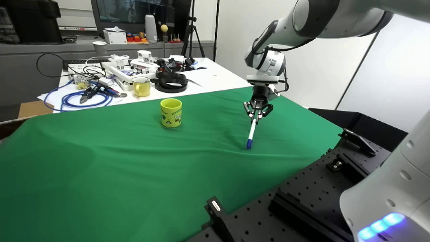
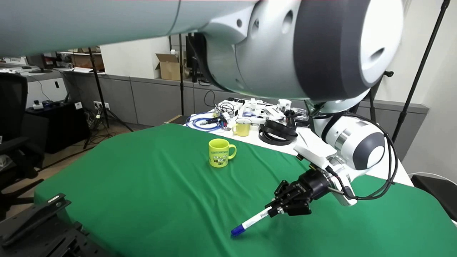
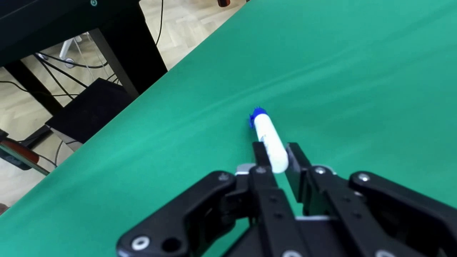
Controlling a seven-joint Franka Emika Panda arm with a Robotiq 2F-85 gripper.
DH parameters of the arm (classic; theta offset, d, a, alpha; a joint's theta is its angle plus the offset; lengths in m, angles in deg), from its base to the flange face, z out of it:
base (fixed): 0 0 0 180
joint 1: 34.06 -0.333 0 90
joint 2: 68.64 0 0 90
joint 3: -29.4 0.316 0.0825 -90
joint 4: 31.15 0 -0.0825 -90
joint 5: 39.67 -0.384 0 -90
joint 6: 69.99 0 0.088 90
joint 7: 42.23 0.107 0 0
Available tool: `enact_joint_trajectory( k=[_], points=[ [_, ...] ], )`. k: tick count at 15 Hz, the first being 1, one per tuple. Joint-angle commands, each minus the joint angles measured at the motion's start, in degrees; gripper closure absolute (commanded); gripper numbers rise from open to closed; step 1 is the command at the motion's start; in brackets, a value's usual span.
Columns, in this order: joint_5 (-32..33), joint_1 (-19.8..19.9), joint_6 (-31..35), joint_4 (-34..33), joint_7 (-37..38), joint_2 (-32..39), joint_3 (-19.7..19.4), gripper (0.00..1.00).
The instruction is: Remove the marker from the mug and put it on the table
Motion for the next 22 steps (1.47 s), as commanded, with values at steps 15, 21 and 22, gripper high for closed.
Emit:
enact_joint_trajectory(
  k=[15, 21, 22],
  points=[
    [4.57, -1.66, -5.57, -8.56, 5.33, 2.41, -0.02, 0.38],
    [2.83, -4.26, -13.57, -9.37, 4.78, -6.0, 0.69, 0.01],
    [2.47, -4.38, -14.89, -9.63, 4.44, -7.17, 1.0, 0.0]
  ],
)
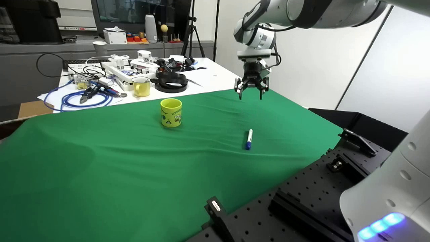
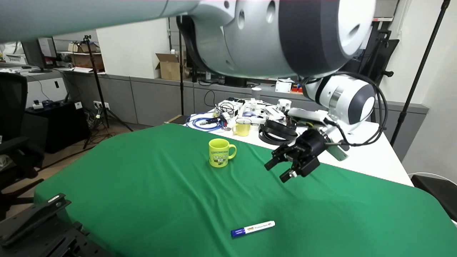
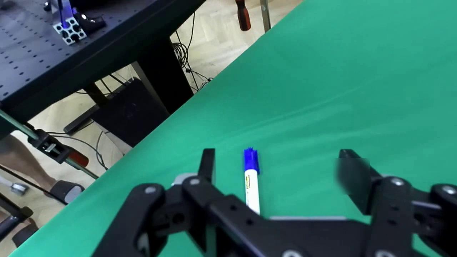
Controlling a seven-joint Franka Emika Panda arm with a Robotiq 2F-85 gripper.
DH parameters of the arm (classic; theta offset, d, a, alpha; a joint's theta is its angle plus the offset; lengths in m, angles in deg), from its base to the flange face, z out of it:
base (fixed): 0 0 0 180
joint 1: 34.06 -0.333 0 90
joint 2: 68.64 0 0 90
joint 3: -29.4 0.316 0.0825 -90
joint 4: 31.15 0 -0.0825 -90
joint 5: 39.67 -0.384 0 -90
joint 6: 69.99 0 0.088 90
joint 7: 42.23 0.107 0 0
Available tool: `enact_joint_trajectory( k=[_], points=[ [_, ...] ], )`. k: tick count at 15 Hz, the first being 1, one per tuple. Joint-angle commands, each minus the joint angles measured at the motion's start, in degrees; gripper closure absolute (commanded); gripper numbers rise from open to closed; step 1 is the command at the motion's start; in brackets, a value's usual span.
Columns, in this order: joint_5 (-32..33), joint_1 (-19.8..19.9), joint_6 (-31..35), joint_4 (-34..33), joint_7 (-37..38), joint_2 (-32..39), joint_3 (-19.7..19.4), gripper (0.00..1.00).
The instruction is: Remove the marker from the mug and put it on the table
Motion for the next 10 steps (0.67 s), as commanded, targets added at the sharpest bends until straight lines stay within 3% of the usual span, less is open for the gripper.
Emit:
enact_joint_trajectory(
  k=[1, 4, 5, 10],
  points=[
    [-0.86, -0.22, -4.81, -1.34, 0.63, -4.22, 0.86, 0.0],
    [0.52, -0.8, -9.13, -2.36, -1.14, -5.72, 1.13, 0.0],
    [-0.1, -0.77, -6.56, -0.92, -0.64, -5.53, 0.85, 0.0],
    [-0.01, -0.99, -8.01, -1.11, -1.16, -5.91, 0.85, 0.0]
  ],
)
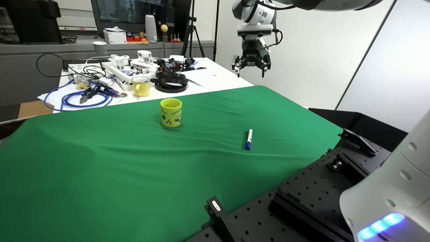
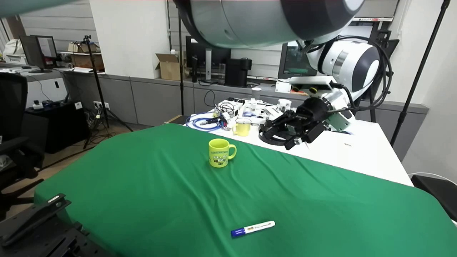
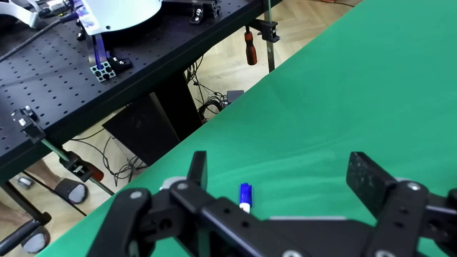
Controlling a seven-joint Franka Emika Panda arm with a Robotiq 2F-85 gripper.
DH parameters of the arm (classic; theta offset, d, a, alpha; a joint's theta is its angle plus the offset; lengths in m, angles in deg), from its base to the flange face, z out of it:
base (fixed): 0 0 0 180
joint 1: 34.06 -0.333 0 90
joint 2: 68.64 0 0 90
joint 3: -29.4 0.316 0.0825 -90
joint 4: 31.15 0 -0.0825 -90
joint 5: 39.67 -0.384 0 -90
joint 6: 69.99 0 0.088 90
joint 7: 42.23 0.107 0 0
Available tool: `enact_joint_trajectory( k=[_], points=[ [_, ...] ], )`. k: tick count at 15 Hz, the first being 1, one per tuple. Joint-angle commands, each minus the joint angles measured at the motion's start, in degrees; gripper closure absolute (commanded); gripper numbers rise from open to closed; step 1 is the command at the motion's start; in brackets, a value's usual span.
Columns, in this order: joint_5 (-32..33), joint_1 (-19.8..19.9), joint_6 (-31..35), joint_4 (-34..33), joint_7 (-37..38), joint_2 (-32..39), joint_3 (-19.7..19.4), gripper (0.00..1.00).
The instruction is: Remove the marker from the mug and put it on the table
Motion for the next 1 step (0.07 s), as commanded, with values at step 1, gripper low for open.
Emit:
enact_joint_trajectory(
  k=[1],
  points=[
    [0.0, 0.0, -0.02, 0.0, -0.03, 0.01, 0.0, 0.0]
  ],
)
